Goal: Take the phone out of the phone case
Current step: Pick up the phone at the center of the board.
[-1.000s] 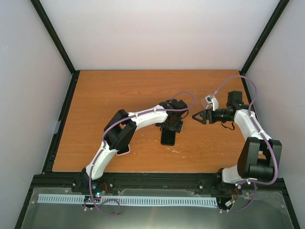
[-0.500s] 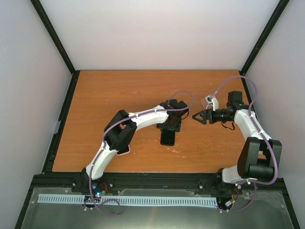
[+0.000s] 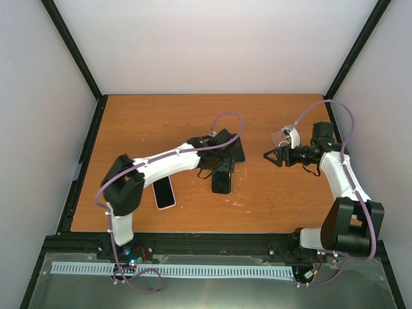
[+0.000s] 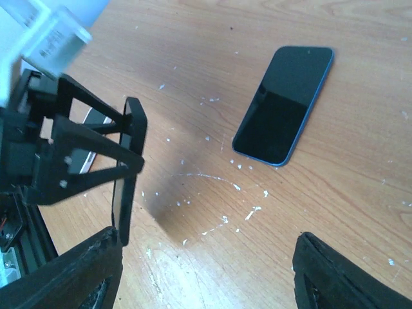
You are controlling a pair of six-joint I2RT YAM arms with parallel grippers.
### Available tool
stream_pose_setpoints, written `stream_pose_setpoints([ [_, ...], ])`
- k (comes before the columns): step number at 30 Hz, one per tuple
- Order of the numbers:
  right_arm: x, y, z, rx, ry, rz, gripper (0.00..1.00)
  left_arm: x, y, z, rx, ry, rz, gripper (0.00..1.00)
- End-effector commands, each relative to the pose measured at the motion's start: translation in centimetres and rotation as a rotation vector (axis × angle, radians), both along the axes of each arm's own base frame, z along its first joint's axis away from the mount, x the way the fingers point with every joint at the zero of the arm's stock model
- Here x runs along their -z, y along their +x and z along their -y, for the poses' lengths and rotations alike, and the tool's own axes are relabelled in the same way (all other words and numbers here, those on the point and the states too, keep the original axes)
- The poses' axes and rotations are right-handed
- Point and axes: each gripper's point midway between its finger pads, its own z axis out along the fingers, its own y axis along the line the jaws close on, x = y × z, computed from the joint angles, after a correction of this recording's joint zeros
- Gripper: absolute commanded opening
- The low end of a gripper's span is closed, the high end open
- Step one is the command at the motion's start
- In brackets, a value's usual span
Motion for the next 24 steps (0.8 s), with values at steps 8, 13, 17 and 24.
stream_pose_setpoints([
  [8,-1.6,0.9,-5.7,-0.161,-0.121,0.091,0.69,-8.8,4.2,0.9,0.012,-0.438,0.235,0.31],
  [13,-2.2,1.5,-8.2,-0.227,-0.110,0.101,0.68,-10.0,4.3,-1.4,-0.016,-0.537,0.236,0.24],
  [17,-1.3,1.7,-10.2,-0.262,-0.147,0.078,0.66,-11.3,5.0,-2.4,-0.030,-0.539,0.277,0.14],
  [24,-0.1,0.9,-14.4,-0.322,-0.183,0.057,0.63,-12.2,5.0,-2.8,-0.025,-0.517,0.289,0.01],
])
